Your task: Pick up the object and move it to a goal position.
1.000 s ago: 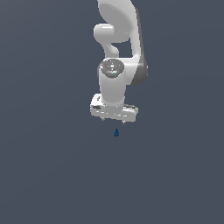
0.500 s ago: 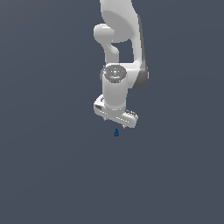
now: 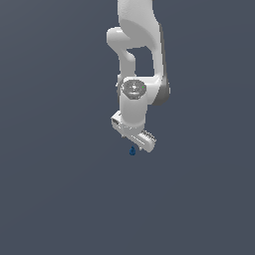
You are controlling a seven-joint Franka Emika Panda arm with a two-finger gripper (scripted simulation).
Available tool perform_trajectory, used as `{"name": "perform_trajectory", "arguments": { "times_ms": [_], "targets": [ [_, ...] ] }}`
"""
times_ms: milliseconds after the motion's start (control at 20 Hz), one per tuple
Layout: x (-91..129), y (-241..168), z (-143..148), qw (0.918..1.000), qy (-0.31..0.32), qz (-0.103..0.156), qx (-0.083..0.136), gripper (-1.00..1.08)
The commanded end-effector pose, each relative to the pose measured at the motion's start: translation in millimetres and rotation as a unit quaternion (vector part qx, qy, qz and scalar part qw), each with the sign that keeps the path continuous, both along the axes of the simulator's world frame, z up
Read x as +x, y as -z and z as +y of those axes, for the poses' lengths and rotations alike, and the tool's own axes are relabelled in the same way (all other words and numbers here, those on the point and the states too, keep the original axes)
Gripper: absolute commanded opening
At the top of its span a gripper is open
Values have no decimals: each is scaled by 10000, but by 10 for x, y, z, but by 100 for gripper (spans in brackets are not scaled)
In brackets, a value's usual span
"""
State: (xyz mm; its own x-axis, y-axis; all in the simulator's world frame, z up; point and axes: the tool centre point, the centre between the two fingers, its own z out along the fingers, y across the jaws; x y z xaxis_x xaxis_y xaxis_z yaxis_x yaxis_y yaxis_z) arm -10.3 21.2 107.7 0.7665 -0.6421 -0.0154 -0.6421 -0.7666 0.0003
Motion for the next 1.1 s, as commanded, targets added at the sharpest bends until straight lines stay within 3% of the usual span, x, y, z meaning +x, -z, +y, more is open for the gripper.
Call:
{"name": "perform_trajectory", "arguments": {
  "times_ms": [0, 500, 1050],
  "targets": [
    [-2, 42, 12, 9996, 282, -15, -15, 100],
    [-9, 139, 40, 9956, 931, -50, -50, 100],
    [-13, 244, 45, 9950, 993, -53, -53, 100]
  ]
}}
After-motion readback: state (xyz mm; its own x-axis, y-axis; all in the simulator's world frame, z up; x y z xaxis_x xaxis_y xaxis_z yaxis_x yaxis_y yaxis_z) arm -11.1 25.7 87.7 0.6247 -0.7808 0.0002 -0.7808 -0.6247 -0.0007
